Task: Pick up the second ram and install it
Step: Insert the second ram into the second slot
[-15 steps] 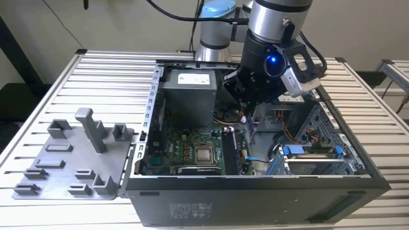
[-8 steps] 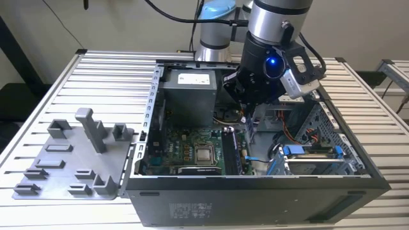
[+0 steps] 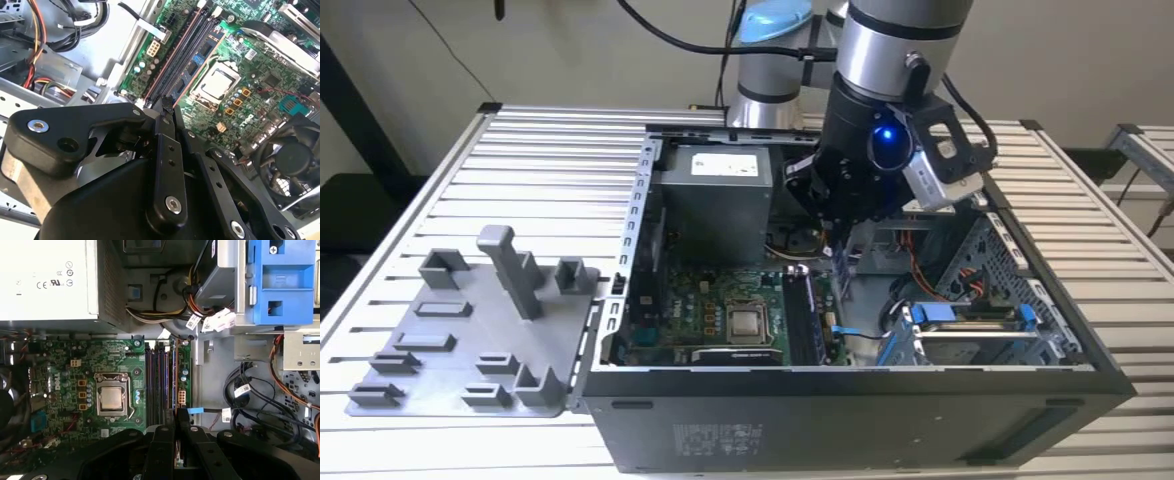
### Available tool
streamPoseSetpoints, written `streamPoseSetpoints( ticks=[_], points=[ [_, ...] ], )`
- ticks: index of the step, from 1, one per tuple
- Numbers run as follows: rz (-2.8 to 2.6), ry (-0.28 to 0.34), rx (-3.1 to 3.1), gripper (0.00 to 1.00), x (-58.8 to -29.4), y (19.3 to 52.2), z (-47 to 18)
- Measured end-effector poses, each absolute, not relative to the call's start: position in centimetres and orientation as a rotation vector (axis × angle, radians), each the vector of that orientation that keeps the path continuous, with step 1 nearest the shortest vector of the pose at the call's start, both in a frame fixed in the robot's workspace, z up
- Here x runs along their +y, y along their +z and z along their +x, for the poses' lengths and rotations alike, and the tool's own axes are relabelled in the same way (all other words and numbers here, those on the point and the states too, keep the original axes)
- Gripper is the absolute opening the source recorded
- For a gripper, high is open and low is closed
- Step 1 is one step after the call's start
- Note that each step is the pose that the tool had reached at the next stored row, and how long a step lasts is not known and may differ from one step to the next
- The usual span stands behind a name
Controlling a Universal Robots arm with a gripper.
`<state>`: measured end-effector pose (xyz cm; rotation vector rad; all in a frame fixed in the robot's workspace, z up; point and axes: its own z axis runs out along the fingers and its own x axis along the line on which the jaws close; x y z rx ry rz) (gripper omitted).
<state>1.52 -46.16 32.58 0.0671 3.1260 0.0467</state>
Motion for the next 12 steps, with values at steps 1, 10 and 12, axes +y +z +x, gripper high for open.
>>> streamPoseSetpoints(
  ticks=[1, 10, 12],
  points=[
    [0.067, 0.047, 3.126, 0.14, -46.2, 32.5, 1.5],
    [0.067, 0.047, 3.126, 0.14, -46.2, 31.7, 1.5],
    [0.067, 0.046, 3.126, 0.14, -46.2, 31.4, 1.5]
  ],
)
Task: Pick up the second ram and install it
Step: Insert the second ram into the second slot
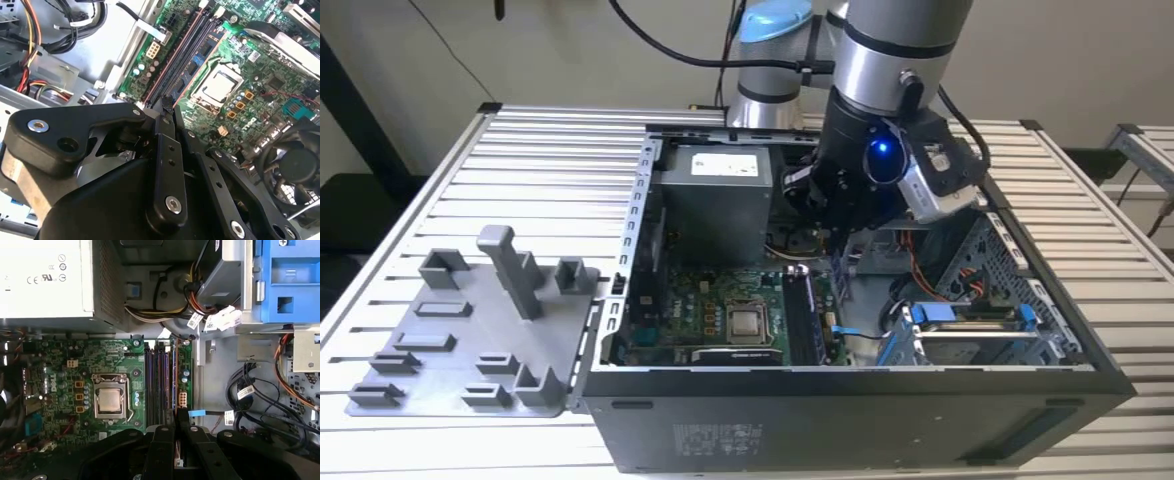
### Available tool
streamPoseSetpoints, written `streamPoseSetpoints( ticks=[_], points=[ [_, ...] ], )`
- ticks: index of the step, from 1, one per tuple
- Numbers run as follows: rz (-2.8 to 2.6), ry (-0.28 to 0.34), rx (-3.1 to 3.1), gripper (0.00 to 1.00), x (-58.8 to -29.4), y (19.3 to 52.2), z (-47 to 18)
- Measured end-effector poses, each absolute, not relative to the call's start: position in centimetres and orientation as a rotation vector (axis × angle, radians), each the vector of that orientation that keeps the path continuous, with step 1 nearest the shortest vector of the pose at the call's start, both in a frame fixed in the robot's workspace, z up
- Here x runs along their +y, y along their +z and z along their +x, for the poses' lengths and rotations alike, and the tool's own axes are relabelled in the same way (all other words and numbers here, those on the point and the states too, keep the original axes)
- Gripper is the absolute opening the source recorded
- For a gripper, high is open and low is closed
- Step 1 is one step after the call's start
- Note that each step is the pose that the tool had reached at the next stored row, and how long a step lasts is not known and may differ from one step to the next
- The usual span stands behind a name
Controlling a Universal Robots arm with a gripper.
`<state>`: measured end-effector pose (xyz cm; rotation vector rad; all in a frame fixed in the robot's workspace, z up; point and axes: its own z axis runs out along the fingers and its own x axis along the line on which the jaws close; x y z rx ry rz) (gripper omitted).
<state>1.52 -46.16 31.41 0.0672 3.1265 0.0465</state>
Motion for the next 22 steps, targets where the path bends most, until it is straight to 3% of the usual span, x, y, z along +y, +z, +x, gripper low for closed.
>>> streamPoseSetpoints(
  ticks=[22],
  points=[
    [0.067, 0.047, 3.127, 0.14, -46.2, 28.7, 0.5]
  ],
)
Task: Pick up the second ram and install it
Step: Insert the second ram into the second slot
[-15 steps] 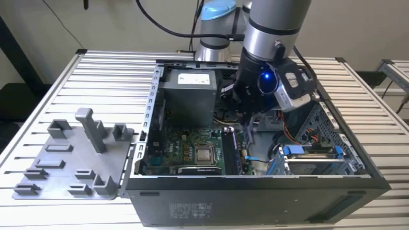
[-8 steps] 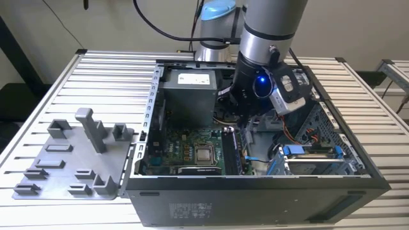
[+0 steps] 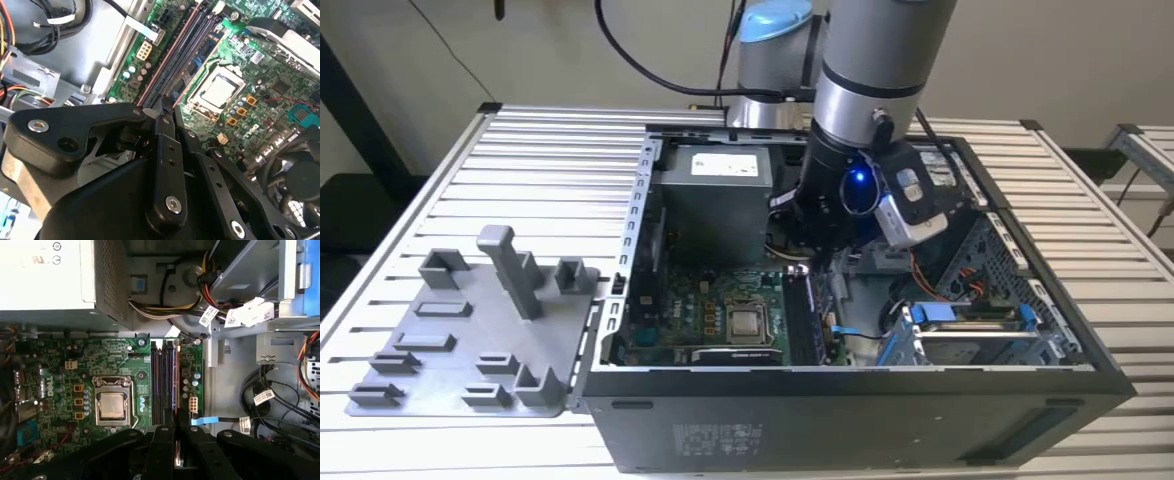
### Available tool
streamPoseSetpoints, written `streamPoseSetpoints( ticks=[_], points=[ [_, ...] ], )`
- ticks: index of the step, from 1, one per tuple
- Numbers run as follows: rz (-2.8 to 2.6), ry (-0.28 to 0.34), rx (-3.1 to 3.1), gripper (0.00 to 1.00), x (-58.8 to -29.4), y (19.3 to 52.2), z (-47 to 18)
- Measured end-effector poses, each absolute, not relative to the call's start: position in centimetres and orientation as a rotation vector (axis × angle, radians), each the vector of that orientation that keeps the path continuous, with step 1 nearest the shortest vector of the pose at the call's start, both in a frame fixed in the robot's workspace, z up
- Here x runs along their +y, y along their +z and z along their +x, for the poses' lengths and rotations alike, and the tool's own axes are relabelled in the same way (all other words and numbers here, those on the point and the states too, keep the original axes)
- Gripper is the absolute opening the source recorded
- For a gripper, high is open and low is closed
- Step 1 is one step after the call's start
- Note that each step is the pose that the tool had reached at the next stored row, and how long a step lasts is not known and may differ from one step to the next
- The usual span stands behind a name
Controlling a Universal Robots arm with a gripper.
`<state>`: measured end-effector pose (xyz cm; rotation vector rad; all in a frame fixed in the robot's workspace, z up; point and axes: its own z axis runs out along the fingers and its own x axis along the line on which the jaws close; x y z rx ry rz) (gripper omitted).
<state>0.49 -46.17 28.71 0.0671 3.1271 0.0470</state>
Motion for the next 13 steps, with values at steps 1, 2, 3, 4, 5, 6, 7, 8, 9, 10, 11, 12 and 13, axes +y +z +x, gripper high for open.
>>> streamPoseSetpoints(
  ticks=[1, 2, 3, 4, 5, 6, 7, 8, 9, 10, 11, 12, 13],
  points=[
    [0.067, 0.047, 3.127, 0.14, -46.2, 28.7, 0.4],
    [0.067, 0.047, 3.127, 0.14, -46.2, 28.6, 0.3],
    [0.067, 0.047, 3.127, 0.14, -46.2, 28.6, 0.2],
    [0.062, 0.047, 3.127, 0.14, -46.2, 28.5, 0.0],
    [0.057, 0.047, 3.127, 0.14, -46.2, 28.3, -0.1],
    [0.05, 0.047, 3.128, 0.14, -46.2, 28.2, -0.2],
    [0.046, 0.047, 3.134, 0.14, -46.3, 28.2, -0.2],
    [0.046, 0.047, 3.139, 0.14, -46.3, 28.2, -0.2],
    [0.047, 0.048, 3.141, 0.14, -46.3, 28.0, -0.3],
    [0.047, 0.047, 3.142, 0.14, -46.3, 27.9, -0.3],
    [0.046, 0.047, 3.143, 0.14, -46.3, 27.7, -0.3],
    [0.046, 0.047, 3.145, 0.14, -46.3, 27.5, -0.3],
    [0.045, 0.047, 3.146, 0.14, -46.4, 27.4, -0.3]
  ],
)
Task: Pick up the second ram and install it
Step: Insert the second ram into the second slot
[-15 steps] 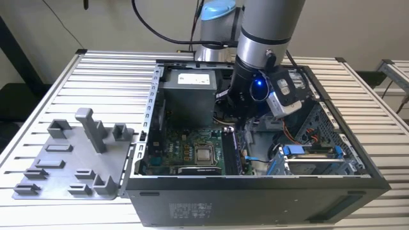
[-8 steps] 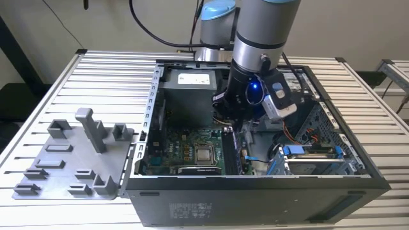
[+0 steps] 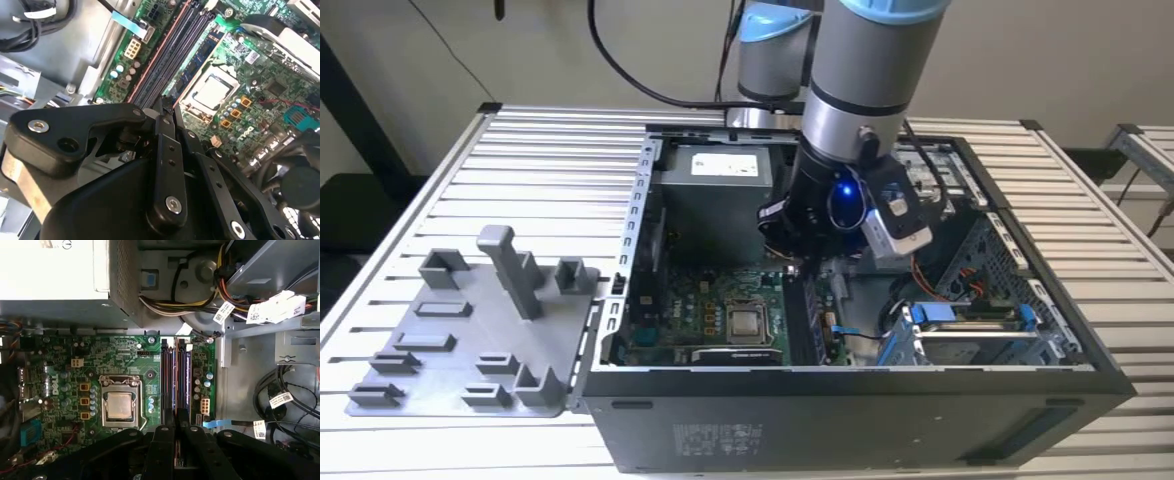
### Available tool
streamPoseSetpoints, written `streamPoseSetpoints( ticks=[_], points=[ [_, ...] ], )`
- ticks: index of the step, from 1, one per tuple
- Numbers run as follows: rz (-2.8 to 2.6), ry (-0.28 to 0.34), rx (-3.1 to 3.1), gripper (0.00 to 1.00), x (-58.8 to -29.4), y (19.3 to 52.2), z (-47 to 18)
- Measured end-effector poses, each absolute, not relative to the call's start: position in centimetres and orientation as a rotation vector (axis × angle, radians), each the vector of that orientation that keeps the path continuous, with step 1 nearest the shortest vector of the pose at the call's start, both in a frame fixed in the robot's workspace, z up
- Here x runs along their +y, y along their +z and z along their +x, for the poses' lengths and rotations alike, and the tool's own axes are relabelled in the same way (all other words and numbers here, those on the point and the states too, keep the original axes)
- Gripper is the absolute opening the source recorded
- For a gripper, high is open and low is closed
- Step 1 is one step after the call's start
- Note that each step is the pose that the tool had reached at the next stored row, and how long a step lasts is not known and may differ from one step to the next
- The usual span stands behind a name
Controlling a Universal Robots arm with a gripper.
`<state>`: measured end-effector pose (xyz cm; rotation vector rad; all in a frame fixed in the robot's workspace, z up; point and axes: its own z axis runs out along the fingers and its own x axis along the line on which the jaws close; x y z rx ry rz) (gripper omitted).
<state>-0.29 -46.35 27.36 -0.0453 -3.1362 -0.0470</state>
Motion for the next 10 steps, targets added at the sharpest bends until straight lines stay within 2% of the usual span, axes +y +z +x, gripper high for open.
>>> streamPoseSetpoints(
  ticks=[10],
  points=[
    [-0.039, -0.041, -3.14, 0.14, -46.36, 26.27, -0.29]
  ],
)
